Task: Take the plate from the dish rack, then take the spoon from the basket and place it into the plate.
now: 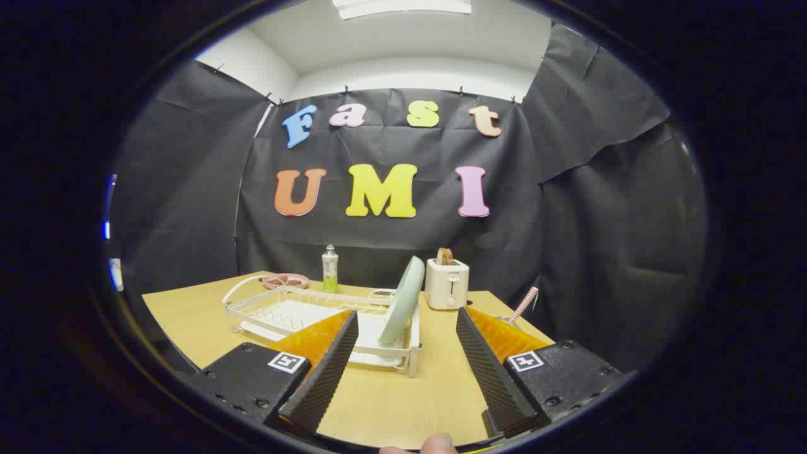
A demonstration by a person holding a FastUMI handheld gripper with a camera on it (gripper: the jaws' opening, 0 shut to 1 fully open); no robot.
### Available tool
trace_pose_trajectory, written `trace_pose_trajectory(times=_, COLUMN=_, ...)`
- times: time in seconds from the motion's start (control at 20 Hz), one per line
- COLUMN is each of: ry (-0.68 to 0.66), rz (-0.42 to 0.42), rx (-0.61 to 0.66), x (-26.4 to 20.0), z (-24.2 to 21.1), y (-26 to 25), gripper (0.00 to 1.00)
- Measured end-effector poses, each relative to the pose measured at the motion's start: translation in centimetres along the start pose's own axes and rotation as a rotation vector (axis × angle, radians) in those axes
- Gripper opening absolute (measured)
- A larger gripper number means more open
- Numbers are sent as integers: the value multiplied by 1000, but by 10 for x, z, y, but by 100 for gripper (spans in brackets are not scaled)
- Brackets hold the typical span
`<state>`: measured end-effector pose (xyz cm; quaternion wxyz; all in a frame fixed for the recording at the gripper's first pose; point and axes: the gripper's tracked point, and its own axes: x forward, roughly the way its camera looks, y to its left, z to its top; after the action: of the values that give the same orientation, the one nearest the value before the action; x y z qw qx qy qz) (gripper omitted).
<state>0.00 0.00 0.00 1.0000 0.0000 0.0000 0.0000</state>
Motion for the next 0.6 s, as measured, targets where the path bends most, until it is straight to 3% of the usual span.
trace_pose_trajectory(times=0.6, ry=22, rz=15, rx=22, x=11, z=19, y=15, gripper=100)
